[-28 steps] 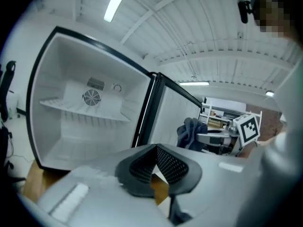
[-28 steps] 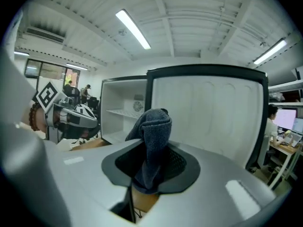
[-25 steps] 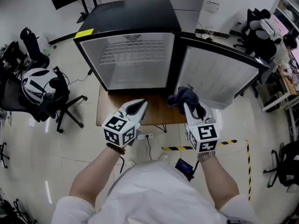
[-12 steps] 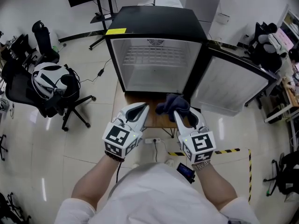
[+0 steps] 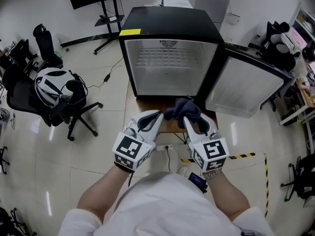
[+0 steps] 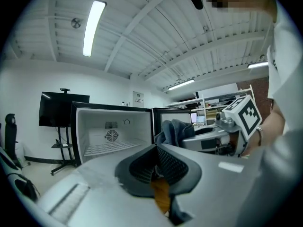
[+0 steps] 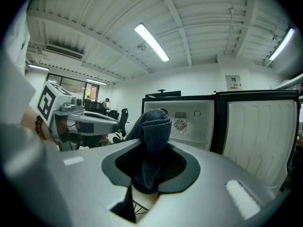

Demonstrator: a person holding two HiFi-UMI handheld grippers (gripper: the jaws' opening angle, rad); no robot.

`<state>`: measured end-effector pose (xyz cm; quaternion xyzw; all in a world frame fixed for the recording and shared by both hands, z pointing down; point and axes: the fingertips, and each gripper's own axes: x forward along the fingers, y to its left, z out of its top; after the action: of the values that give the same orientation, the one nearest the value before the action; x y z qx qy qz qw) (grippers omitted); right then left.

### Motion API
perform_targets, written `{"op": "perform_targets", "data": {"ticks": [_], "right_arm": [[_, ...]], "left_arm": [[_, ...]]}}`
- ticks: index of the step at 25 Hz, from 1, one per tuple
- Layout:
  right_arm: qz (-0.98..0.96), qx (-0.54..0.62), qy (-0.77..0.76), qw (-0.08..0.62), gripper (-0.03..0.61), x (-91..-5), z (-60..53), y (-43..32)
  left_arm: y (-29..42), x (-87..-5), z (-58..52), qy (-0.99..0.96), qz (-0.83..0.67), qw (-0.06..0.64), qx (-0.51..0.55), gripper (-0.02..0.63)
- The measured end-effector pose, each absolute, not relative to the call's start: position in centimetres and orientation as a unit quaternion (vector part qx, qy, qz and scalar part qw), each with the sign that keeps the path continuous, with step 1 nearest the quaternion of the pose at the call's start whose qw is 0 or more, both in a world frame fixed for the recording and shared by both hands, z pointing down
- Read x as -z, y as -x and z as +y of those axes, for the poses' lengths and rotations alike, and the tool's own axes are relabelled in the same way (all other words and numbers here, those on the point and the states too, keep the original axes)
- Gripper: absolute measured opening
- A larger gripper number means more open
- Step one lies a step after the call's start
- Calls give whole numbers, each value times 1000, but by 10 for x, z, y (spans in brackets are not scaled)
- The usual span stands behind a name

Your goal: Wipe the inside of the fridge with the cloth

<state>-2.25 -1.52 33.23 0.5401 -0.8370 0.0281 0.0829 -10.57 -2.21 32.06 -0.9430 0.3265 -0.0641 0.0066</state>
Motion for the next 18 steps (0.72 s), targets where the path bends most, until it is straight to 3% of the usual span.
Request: {"op": "perform_targets", "data": {"ticks": [18], "right_arm": [[-825,-30,-557,86,91,-336,-6,36]], "left_arm": [[119,-320,-17,947,315,12,62,5]]}}
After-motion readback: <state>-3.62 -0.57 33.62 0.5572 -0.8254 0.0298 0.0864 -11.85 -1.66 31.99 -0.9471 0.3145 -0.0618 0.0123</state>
